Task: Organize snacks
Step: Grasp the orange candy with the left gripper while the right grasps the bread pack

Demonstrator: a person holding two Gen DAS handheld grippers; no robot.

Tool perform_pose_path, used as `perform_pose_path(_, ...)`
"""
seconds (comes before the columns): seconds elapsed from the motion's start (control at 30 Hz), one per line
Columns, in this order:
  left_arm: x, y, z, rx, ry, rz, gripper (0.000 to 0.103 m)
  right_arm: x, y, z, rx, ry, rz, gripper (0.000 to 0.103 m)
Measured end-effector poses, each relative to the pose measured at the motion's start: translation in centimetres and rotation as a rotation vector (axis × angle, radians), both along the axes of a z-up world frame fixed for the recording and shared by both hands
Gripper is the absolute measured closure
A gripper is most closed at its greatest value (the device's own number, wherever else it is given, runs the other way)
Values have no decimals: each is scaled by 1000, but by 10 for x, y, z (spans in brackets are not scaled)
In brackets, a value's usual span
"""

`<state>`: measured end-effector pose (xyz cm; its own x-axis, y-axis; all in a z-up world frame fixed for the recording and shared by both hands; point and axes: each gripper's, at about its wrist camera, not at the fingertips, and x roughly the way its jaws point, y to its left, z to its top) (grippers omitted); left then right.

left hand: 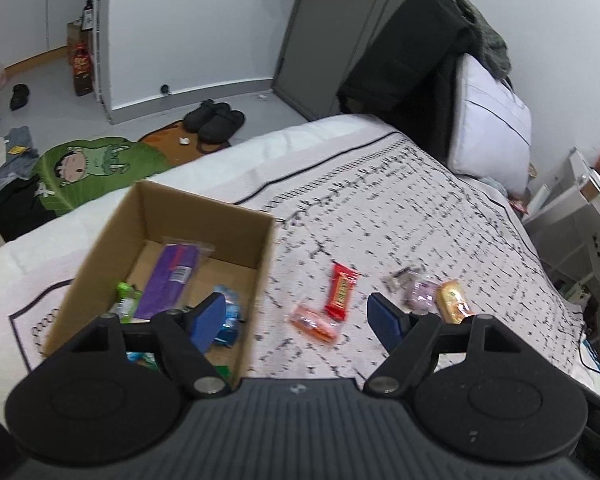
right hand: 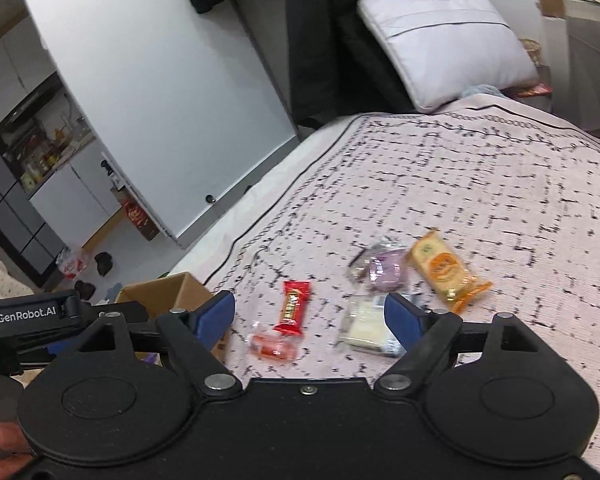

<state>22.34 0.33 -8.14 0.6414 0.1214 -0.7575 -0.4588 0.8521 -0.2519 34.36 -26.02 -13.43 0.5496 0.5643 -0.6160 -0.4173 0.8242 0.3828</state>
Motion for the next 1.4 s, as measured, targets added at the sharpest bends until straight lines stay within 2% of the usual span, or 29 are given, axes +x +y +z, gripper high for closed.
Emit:
perform_pose_path(0.33,20,-30,-13,-21,7,-49,26,12,-25,-14,3,41,-53,22)
perform_pose_path(0.6,31,-44,-34,-34,21,-15,27,21,-29,-28,12,86,-71,22)
perform_pose_path(1.0,49,-48,-73,-96,57,142,44,34,-24,-47,8,144,-80,22)
perform_pose_path(1.4,71,-42,-111,-124,101,204,59,49,-7,-66,-21,199,-77,23)
